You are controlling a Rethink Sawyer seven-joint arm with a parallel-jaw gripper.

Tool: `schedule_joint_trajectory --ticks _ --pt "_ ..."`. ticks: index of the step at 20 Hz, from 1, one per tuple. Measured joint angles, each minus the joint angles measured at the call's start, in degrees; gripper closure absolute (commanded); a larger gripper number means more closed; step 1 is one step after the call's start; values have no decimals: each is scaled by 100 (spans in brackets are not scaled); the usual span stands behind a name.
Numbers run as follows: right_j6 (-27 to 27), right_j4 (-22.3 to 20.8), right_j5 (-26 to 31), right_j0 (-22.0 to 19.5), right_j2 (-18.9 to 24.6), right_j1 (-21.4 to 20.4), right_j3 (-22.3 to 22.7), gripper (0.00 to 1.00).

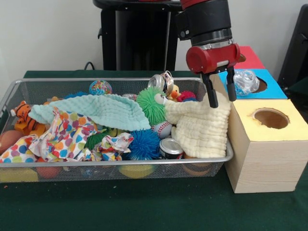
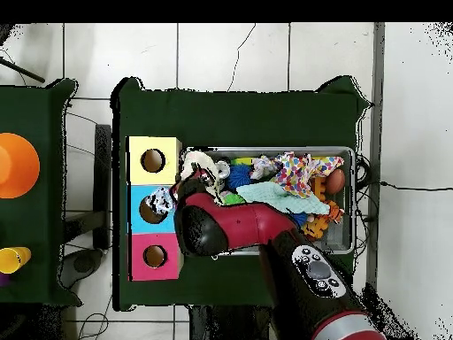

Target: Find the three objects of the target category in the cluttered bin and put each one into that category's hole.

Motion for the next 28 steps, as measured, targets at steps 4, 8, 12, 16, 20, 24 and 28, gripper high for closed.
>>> schedule_joint_trajectory --ticks 4,8,12,16,20,24,28 --pt "0 0 0 68 -29 -64 85 0" --pt "0 0 0 294 -171 -114 118 0" --pt "0 0 0 502 -214 -197 123 0" --pt "0 0 0 600 -214 -251 126 0" --pt "0 0 0 572 -214 -251 132 0" --pt "0 0 0 498 -212 -252 135 0" --pt "0 0 0 383 -186 -252 136 0"
